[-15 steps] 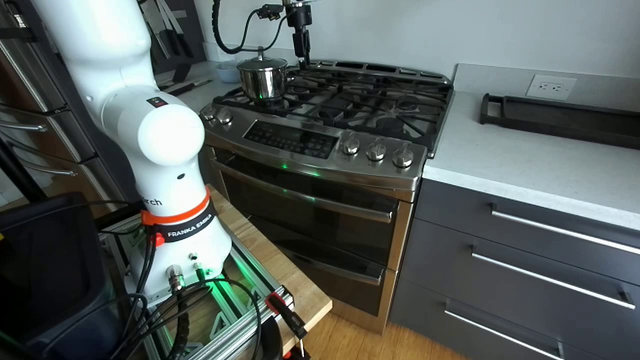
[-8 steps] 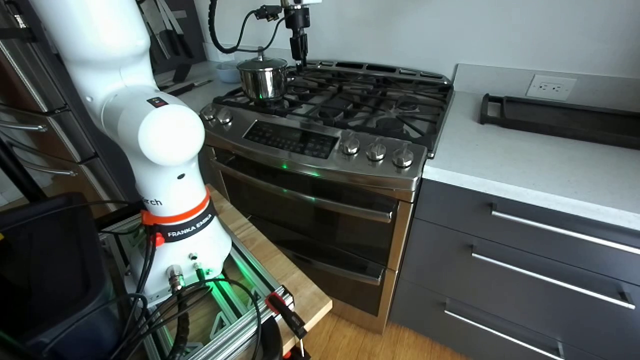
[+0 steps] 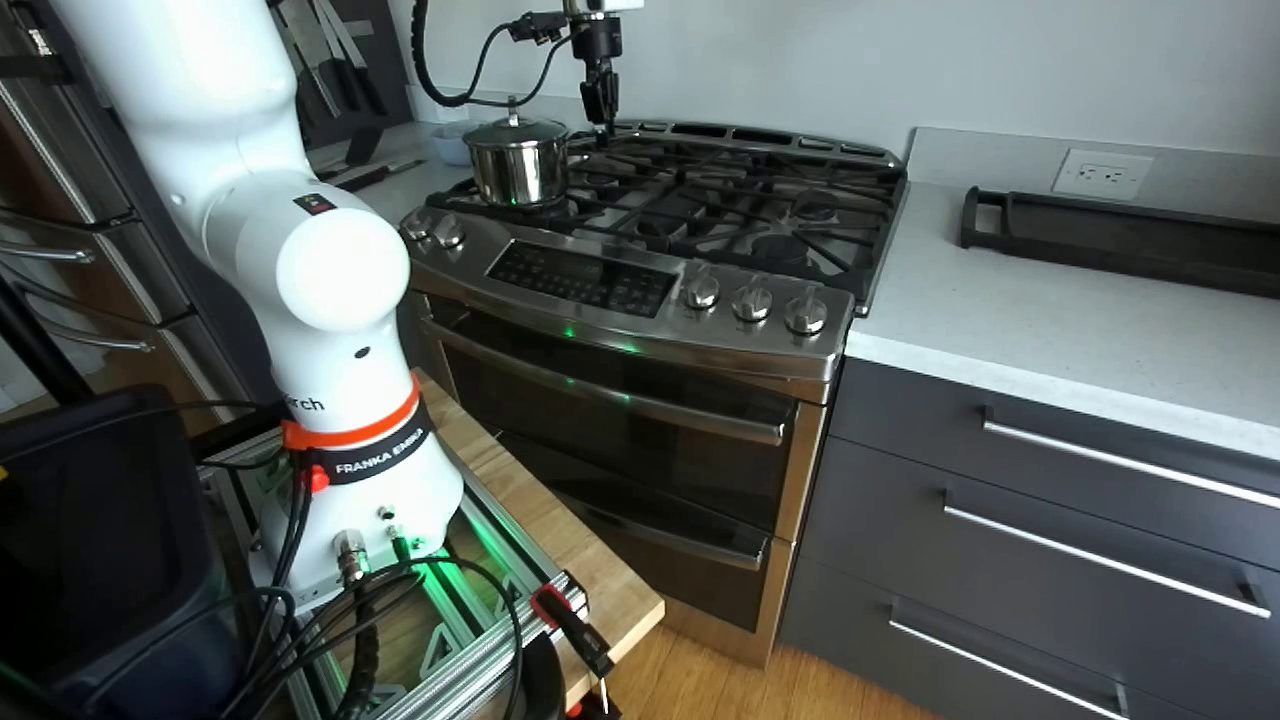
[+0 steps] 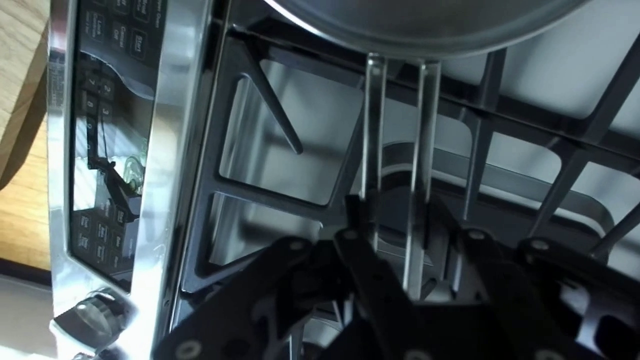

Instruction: Slide the silver pot to the bottom right cooker on the hob of the stove, pick up the silver pot lid and put it on the hob of the stove

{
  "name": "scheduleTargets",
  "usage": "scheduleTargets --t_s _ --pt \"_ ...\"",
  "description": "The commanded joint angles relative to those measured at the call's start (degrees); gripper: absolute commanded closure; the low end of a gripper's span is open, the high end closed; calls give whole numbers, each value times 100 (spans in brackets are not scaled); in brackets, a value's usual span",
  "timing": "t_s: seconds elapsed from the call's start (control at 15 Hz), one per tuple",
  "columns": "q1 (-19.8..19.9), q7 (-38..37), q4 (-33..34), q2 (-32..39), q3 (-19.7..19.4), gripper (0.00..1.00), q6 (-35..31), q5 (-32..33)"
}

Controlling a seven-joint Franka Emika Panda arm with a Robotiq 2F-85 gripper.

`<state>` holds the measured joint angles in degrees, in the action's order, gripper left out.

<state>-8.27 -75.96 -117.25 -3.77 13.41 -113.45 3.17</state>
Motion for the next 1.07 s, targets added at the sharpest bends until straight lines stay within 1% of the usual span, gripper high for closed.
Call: scheduleTargets --t_s 0.0,0.27,0.53,1.0 --pt "-24 -111 -269 -186 -100 92 -172 -54" --pt "3 -252 -300 -192 -140 92 -222 -103" --pt "65 -417 -377 -238 -219 92 -292 -11" --pt "205 -405 -540 -276 -418 92 -499 51"
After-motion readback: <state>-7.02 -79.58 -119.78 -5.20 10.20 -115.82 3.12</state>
